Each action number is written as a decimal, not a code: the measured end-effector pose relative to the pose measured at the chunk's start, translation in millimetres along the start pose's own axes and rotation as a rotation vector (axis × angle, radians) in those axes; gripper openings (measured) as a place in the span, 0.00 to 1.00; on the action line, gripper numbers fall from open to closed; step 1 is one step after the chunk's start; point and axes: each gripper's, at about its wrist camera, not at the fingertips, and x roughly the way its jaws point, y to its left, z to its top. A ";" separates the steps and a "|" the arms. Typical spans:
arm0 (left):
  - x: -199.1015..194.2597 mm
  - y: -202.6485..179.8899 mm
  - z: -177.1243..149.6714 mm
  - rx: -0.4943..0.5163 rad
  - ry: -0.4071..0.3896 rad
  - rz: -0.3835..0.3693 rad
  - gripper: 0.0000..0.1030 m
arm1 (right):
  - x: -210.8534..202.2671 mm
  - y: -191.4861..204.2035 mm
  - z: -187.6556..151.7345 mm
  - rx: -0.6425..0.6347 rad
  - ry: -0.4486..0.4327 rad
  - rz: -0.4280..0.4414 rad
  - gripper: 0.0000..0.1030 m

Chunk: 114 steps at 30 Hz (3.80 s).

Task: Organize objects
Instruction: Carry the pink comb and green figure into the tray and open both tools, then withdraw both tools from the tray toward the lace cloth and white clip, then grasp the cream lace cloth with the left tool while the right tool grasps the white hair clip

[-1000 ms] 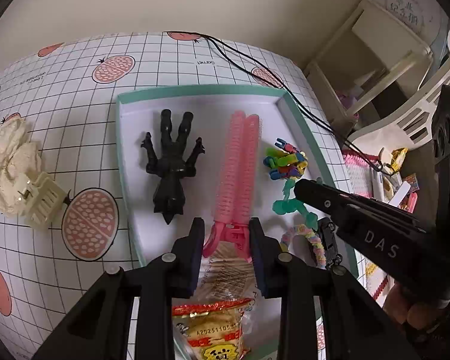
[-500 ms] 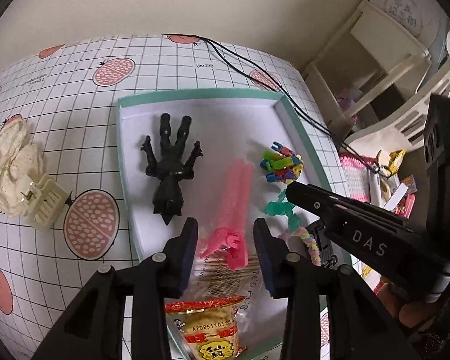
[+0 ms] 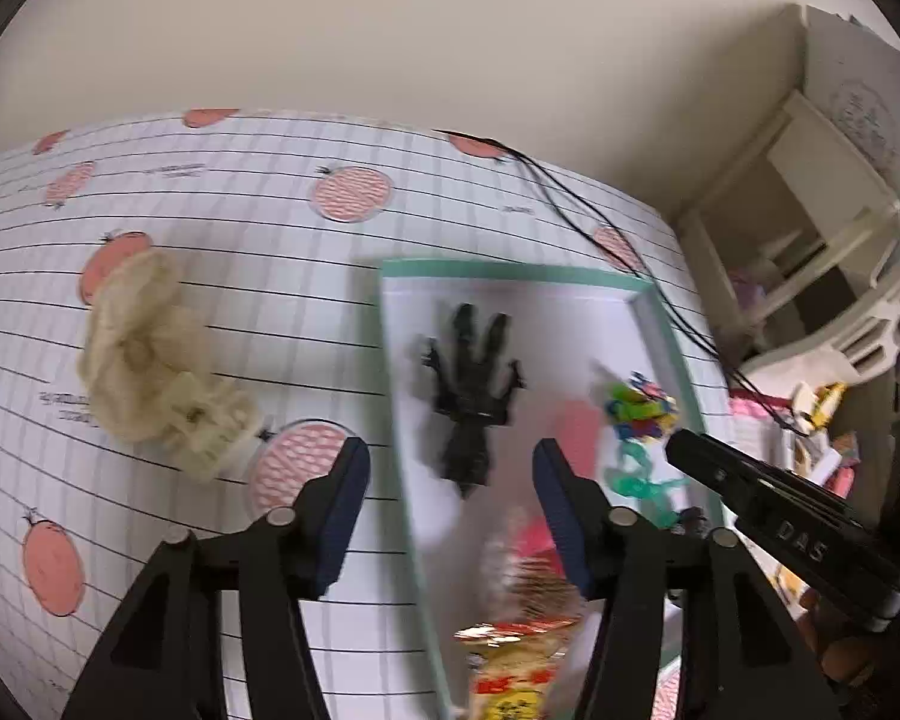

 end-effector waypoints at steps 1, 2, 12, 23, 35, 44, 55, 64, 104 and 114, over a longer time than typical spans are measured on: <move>-0.4 2.9 0.2 -0.003 -0.007 0.013 0.62 | -0.2 1.4 -0.2 -0.004 -0.003 0.000 0.42; -0.2 4.2 0.8 -0.006 -0.010 0.021 0.65 | -0.6 2.2 -0.2 -0.008 -0.007 -0.001 0.46; -5.3 26.4 3.6 -0.070 -0.090 0.089 1.00 | 1.0 10.3 -0.5 -0.032 -0.026 0.007 0.85; -11.2 45.5 6.9 -0.110 -0.118 0.106 1.00 | 1.6 12.5 -0.2 -0.029 -0.044 0.001 1.00; -40.2 92.6 11.4 -0.193 -0.189 0.116 1.00 | -3.7 38.0 4.4 -0.061 -0.070 0.010 1.00; -77.9 139.4 14.9 -0.258 -0.287 0.154 1.00 | -2.9 100.1 5.6 -0.131 -0.084 0.077 1.00; -99.8 194.8 8.7 -0.306 -0.323 0.195 1.00 | 24.7 179.1 -12.3 -0.255 -0.068 0.163 1.00; -82.4 214.8 14.1 -0.338 -0.275 0.149 1.00 | 55.1 197.7 -15.2 -0.290 -0.068 0.156 0.92; 19.7 187.7 15.8 -0.248 -0.143 0.119 0.58 | 99.0 192.0 -19.3 -0.242 -0.003 0.173 0.26; 21.8 185.6 14.6 -0.232 -0.126 0.124 0.20 | 97.4 181.5 -16.9 -0.208 0.010 0.182 0.19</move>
